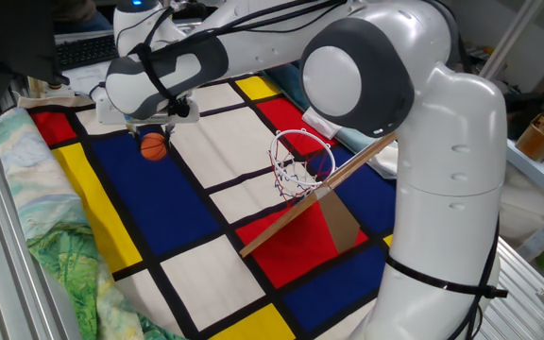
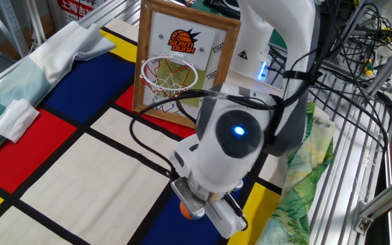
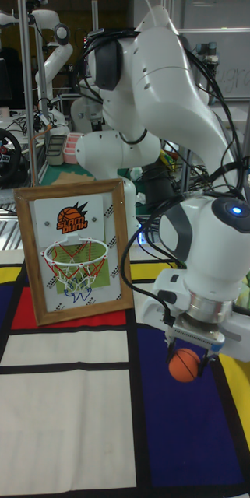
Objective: Grab a basketball, release it and shoot it into the basket
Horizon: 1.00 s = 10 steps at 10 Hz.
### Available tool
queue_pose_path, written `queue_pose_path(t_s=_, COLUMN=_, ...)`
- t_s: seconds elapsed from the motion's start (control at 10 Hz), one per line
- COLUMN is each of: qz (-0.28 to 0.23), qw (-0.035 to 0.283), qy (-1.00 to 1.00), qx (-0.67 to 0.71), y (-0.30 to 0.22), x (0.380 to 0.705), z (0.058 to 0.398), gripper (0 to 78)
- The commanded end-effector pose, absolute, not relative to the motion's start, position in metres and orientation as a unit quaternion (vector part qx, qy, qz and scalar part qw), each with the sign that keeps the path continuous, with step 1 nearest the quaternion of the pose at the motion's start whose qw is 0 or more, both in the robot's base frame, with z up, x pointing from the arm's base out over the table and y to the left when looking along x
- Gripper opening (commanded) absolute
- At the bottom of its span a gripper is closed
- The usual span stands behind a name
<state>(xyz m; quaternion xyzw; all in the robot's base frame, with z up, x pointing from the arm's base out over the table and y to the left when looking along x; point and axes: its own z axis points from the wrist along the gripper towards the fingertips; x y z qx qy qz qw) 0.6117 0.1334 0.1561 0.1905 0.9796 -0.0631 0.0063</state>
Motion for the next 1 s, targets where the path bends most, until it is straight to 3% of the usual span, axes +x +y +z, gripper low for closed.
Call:
queue_pose_path(t_s=0.1, qz=-0.052, qw=0.013, qy=0.979, qx=0.194, y=0.134, x=0.613, z=0.158, gripper=1.3)
queue_pose_path(t_s=0.5, qz=-0.06, qw=0.021, qy=0.98, qx=0.187, y=0.133, x=0.609, z=0.163, gripper=1.3)
queue_pose_path(t_s=0.8, qz=-0.061, qw=0.016, qy=0.981, qx=0.183, y=0.125, x=0.602, z=0.187, gripper=1.3)
queue_pose_path(t_s=1.0, qz=-0.057, qw=0.013, qy=0.982, qx=0.178, y=0.104, x=0.583, z=0.222, gripper=1.3)
